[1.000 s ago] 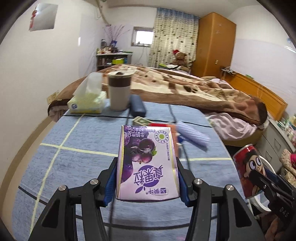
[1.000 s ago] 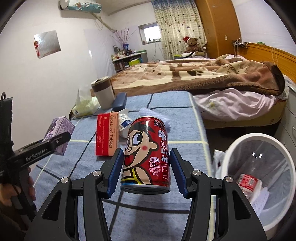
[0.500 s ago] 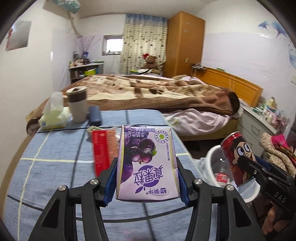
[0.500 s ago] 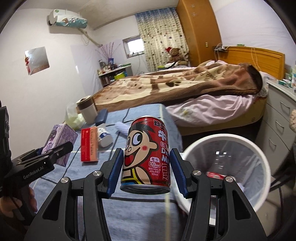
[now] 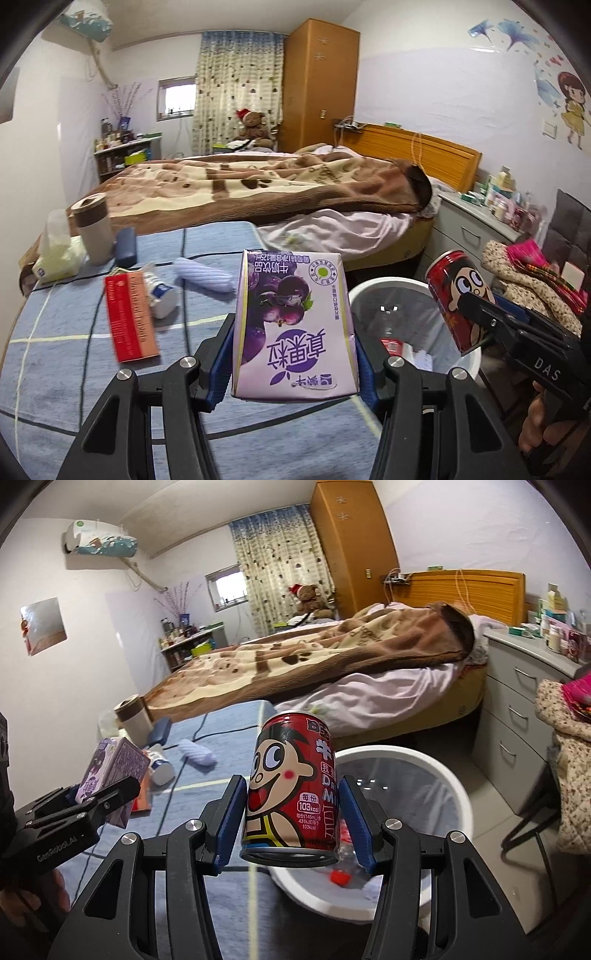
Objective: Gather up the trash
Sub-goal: 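Carry the carton and can over the wastebasket and open both grippers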
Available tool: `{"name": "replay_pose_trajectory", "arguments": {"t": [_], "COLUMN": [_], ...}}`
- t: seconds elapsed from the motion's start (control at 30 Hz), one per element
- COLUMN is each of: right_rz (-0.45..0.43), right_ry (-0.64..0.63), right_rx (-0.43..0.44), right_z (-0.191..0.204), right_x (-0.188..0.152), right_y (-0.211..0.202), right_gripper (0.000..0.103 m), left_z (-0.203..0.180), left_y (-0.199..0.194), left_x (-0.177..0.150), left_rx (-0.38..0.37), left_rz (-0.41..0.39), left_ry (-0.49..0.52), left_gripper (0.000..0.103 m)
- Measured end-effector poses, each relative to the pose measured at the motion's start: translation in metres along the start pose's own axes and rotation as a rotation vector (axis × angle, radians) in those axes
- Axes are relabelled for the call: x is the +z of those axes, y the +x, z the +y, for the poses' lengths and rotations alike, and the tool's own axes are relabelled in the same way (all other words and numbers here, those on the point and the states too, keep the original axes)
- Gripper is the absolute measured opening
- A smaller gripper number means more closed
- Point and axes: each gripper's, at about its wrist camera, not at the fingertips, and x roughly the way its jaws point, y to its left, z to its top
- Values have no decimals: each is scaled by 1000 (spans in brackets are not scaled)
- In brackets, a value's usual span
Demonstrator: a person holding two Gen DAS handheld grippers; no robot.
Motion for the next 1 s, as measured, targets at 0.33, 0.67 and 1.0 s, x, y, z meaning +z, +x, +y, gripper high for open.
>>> {"name": "replay_pose_trajectory", "arguments": {"t": [0.33, 0.67, 1.0], "right_rz": [42, 118, 188], "right_ry": [33, 56, 62], "right_rx": [-60, -81, -95], "right_z": [-42, -68, -83], "right_x": [-3, -10, -17], "right_y": [7, 23, 37], "right_gripper": [53, 53, 53], "left_z": [-47, -87, -103], "left_y": [28, 66, 103], "left_x": [-9, -16, -20], "left_rx": [-109, -185, -193], "left_rz": [53, 128, 189], "left_ry": [55, 95, 121], "left_gripper": [56, 56, 56]}}
